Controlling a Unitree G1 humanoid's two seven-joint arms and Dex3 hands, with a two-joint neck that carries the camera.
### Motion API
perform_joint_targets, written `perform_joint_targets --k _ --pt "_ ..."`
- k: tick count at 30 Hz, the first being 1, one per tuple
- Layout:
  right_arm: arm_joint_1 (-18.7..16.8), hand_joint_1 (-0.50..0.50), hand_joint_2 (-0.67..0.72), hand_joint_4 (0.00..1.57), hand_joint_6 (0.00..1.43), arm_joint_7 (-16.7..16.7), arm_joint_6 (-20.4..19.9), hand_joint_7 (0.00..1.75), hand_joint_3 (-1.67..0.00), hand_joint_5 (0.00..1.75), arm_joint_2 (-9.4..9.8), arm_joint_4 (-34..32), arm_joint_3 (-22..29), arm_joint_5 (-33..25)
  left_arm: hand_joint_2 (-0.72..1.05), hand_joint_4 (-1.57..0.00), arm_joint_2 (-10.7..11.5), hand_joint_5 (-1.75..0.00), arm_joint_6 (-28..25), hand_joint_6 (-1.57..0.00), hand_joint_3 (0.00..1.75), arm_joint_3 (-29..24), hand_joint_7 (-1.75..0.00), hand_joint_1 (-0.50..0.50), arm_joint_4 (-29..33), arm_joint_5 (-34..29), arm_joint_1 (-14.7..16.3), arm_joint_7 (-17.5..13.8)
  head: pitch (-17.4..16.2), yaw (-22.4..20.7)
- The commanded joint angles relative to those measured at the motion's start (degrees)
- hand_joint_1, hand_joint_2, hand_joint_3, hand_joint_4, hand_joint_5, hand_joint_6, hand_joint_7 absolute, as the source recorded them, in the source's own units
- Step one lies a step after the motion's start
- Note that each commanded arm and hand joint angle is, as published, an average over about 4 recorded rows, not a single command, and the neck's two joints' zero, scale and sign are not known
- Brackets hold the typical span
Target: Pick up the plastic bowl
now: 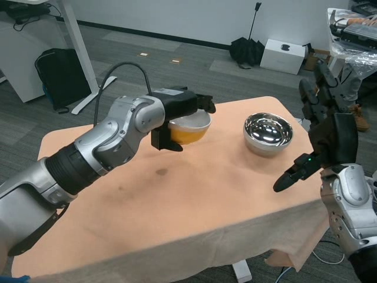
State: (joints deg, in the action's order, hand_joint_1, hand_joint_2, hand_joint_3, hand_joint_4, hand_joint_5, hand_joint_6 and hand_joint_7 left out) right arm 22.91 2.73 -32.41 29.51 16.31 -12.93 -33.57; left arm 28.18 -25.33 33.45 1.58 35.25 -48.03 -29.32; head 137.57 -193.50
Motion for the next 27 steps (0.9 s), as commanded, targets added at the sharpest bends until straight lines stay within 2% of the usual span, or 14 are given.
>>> perform_joint_targets --k 1,4,9,13,24,27 --pt "0.38 -0.42 0.72 0.00 0.00 0.17 -0.54 0.00 0.00 0.00 0.46 0.39 0.01 -0.42 0.87 -1.57 1.70 -1.75 -0.03 -0.29 1.22 -1.88 -0.63 -0.50 4.31 1.75 1.56 0.58 1.33 0.76" --pt "0.38 -0.42 0.72 0.00 0.00 0.17 -0.54 0.00 0.00 0.00 0.54 0.39 0.01 -0.44 0.87 -1.57 1.92 -1.75 -0.25 -0.29 1.22 -2.56 -0.66 -0.50 6.81 2.35 2.13 0.58 2.87 1.21" --pt "0.38 -0.42 0.72 0.00 0.00 0.17 -0.54 0.00 0.00 0.00 0.76 0.39 -0.07 -0.53 0.87 -1.57 2.14 -1.75 -0.69 -0.31 1.22 -3.48 -0.72 -0.50 11.86 3.82 2.63 0.58 3.52 1.30" --pt "0.47 -0.42 0.72 0.00 0.00 0.19 -0.59 0.00 0.00 0.00 0.96 0.39 -0.62 -0.70 0.87 -1.57 2.06 -1.75 -0.86 -0.31 1.22 -3.81 -0.77 -0.50 14.02 4.30 2.88 0.58 8.81 3.17" --pt "0.55 -0.42 0.72 0.00 0.00 0.17 -0.54 0.00 0.00 0.00 1.12 0.09 -0.95 -0.79 0.87 -1.57 0.83 -1.75 -0.86 -0.31 1.22 -5.99 -0.77 -0.50 15.29 4.61 5.10 0.58 11.05 4.70" --pt "0.55 -0.42 0.72 0.00 0.00 0.17 -0.54 0.00 0.00 0.00 1.25 0.04 -0.95 -0.86 0.87 -1.57 0.58 -1.75 -0.86 -0.31 1.29 -6.67 -0.77 -0.50 15.47 4.72 5.64 0.58 11.67 4.97"
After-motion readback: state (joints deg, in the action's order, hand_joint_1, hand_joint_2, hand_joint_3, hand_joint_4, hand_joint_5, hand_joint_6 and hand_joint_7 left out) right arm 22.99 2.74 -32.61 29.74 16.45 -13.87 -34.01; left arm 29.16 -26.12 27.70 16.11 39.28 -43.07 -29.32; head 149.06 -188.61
